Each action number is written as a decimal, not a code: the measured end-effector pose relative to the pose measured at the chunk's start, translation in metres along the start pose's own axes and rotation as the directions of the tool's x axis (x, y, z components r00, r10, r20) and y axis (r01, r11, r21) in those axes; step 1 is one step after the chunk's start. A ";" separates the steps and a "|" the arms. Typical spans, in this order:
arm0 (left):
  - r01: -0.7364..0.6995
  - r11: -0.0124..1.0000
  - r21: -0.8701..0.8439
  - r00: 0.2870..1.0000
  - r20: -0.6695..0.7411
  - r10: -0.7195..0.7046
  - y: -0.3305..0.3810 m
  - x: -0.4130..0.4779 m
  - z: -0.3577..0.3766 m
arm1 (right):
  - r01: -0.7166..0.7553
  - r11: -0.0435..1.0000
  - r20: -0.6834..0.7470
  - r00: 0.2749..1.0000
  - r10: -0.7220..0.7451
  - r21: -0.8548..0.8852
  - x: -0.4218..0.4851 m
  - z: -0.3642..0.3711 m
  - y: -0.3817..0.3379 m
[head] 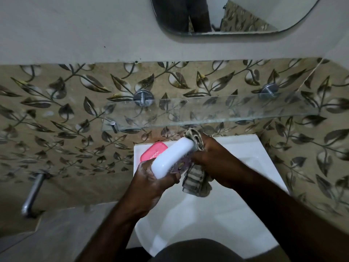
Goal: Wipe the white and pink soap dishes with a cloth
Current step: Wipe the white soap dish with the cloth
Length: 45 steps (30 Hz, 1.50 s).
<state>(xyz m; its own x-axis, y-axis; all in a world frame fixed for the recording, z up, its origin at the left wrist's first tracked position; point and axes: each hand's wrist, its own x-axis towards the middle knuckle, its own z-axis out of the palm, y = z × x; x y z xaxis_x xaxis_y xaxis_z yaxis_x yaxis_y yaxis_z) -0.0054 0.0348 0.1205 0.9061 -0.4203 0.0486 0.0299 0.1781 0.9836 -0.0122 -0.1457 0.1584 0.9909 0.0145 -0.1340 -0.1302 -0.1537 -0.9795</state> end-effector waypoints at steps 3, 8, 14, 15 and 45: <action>0.060 0.956 -0.287 0.997 -0.025 -0.071 -0.005 0.000 0.006 | -0.120 0.952 0.044 0.993 0.112 0.282 -0.004 0.000 0.005; 0.107 0.848 -0.520 0.989 -0.033 -0.145 -0.019 0.005 0.022 | -0.148 0.878 0.088 0.989 0.121 0.456 -0.013 -0.006 0.013; 0.175 0.886 -0.430 0.980 0.166 -0.113 -0.023 -0.003 0.021 | 0.039 0.987 0.106 0.993 -0.056 0.157 -0.022 -0.032 0.008; 0.211 0.882 -0.422 0.965 0.234 -0.119 -0.021 -0.001 0.016 | 0.050 0.998 0.118 0.992 -0.054 0.033 -0.023 -0.037 0.006; -0.120 0.826 0.552 0.972 -0.105 0.211 -0.020 -0.012 0.090 | 0.405 0.612 0.123 0.885 -0.449 -0.679 -0.068 -0.019 0.026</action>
<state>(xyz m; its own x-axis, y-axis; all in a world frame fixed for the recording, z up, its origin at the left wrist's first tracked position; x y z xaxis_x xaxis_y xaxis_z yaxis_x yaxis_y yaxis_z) -0.0551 -0.0441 0.1163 0.9311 -0.2779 0.2361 -0.3164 -0.2935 0.9021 -0.0822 -0.1698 0.1452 0.9310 0.2034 0.3030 0.3454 -0.7593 -0.5515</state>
